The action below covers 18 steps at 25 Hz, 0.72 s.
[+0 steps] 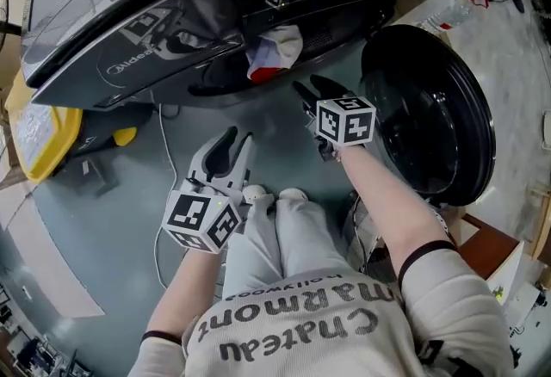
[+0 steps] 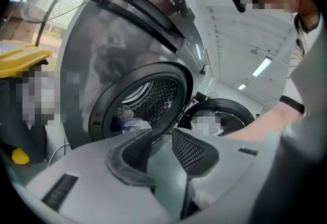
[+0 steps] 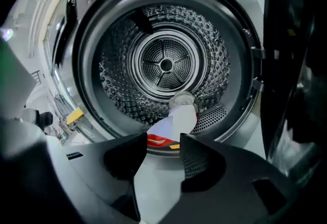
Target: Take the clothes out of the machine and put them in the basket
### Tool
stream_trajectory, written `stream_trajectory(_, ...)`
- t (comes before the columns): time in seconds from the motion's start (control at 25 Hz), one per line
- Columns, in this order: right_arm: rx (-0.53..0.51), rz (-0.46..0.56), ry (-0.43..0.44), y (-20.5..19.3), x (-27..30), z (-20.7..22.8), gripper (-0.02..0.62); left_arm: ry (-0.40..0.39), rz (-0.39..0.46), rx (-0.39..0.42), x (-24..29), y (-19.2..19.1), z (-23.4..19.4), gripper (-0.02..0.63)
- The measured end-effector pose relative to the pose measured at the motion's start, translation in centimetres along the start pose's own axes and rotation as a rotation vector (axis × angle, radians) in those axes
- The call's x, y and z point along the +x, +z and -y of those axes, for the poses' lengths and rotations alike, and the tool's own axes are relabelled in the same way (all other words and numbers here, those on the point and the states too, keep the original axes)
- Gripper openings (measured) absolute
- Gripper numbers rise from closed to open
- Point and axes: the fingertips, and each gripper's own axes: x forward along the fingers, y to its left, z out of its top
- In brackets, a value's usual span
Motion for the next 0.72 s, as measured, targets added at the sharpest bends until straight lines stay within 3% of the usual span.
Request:
stream_trajectory(0.4, 0.061, -0.019, 0.006, -0.8, 8.3, 2.6, 0.235, -0.008, 0.008, -0.002, 2.1, -2.7, -4.1, 0.117)
stream_trajectory(0.6, 0.105, -0.001, -0.035, -0.2, 10.3, 3.7, 0.252, 0.005, 0.010, 0.018, 2.0, -2.5, -5.3, 0.117)
stream_trajectory(0.72, 0.061, 0.022, -0.079, 0.1, 11.4, 3.7, 0.250, 0.014, 0.034, 0.034, 2.1, -2.0, -5.9, 0.117)
